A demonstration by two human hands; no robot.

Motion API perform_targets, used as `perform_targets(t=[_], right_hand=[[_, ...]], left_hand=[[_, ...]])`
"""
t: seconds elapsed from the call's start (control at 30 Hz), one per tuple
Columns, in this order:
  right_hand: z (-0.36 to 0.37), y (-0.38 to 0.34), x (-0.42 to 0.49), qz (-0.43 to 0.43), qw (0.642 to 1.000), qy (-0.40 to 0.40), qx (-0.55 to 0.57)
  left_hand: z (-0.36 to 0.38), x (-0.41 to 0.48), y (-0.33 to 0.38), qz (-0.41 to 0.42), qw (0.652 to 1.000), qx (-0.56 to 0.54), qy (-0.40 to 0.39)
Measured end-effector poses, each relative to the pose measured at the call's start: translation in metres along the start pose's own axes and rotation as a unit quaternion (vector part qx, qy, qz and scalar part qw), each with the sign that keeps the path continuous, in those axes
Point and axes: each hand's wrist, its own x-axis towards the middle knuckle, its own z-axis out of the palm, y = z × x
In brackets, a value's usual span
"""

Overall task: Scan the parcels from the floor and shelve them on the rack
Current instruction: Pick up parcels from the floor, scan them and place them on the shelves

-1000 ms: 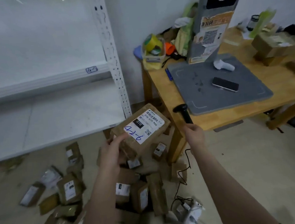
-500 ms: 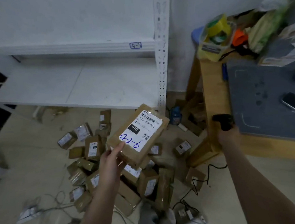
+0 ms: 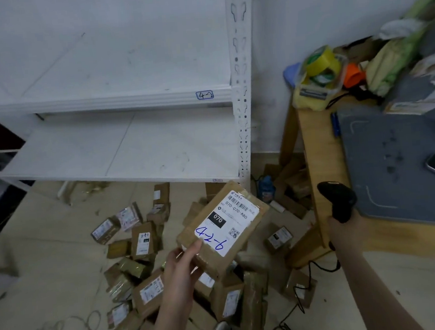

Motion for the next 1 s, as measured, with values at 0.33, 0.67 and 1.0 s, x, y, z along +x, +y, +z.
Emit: perform_targets(t=[0.33,0.67,1.0], right_hand=[[-0.011,0.004,-0.032,-0.005,0.999,-0.034,0.019],[-0.016,-0.005,-0.047,-0.009,1.000,-0.026,0.008],[0.023,-0.014,-0.095,0.034,0.989,-0.127,0.068]], left_hand=[[0.005,-0.001,-0.015,-0.011,1.000,-0.012,-0.025],[-0.031,0.004,0.000,-0.002,0.999,-0.014,-0.031],[-0.060,0.022,0.002,-0.017,0.999,0.015,-0.048]])
